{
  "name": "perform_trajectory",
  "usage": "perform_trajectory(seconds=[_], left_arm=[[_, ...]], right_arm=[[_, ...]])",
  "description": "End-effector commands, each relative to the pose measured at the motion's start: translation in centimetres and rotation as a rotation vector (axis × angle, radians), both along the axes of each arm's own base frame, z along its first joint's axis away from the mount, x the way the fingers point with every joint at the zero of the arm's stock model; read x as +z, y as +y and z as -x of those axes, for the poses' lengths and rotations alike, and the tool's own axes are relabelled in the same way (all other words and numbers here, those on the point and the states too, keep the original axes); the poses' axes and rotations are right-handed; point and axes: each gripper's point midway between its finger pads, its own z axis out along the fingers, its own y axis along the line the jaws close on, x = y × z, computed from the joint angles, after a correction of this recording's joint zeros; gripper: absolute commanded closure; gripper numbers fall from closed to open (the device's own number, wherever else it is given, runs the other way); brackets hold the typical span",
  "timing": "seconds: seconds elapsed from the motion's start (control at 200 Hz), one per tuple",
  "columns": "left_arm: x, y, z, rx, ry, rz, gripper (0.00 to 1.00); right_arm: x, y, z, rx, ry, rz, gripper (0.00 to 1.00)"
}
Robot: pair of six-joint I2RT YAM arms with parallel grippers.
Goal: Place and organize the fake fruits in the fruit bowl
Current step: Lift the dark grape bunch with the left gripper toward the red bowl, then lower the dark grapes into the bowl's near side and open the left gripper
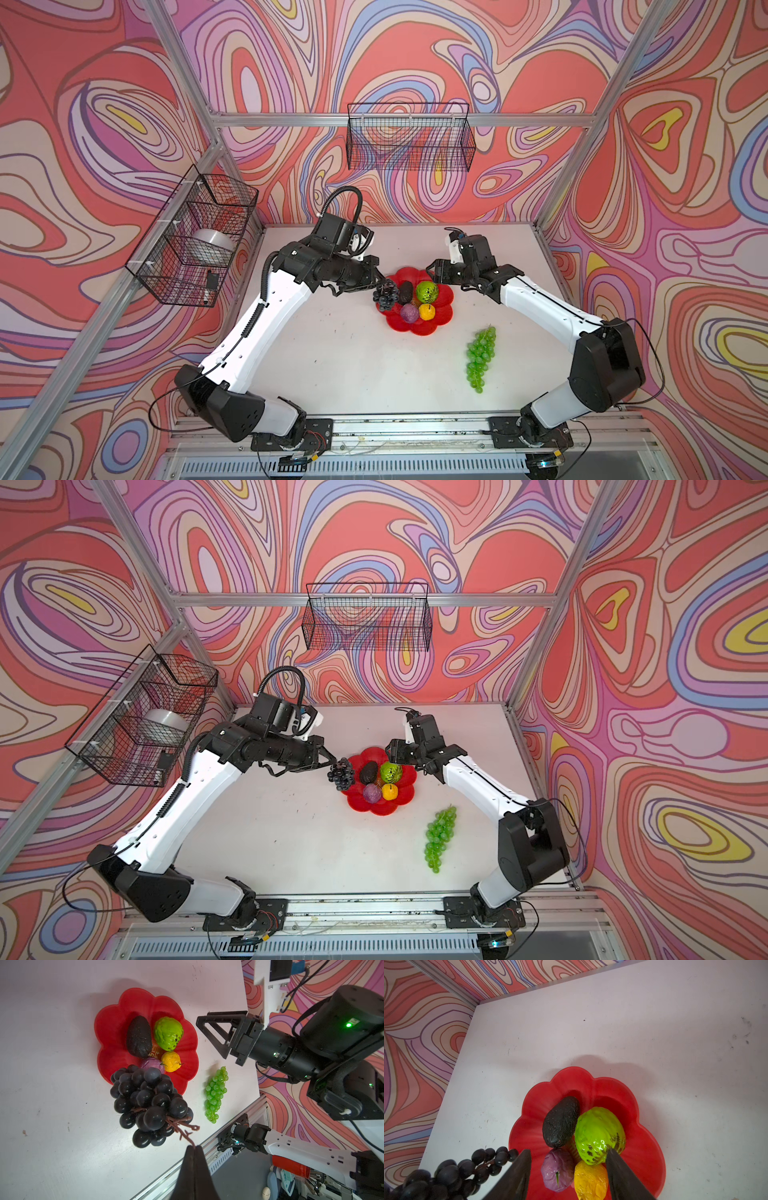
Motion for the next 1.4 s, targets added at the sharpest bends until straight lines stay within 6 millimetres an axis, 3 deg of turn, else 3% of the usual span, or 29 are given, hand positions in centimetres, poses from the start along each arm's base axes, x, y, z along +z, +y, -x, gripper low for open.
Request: perform_trajectory(seconds=[0.0, 0.185, 0.381, 0.932, 1.397], left_arm=[[0.9, -1.8, 0.0, -0.054, -0.016, 0.039, 1.00], [0.5, -3.9, -0.4, -0.084, 0.001, 0.067, 1.00], [-0.7, -6.1, 0.6, -0.137, 0.044, 0.075, 1.00], [-1.7, -9.3, 0.7, -0.193, 0.087, 0.126, 1.00], [-3.1, -9.3, 1.0, -0.174, 0.102, 0.127, 1.00]], right_arm=[[0.7, -0.5, -0.2, -0.013, -0.026, -0.025, 0.40], [0.1, -1.5, -0.3, -0.024, -0.013, -0.024, 0.39], [-0.3, -2.2, 0.0, -0.040, -0.011, -0.020, 0.40], [-1.0, -2.9, 0.0, -0.049, -0.003, -0.007, 0.39], [-2.7, -3.2, 0.7, -0.059, 0.026, 0.001, 0.39]])
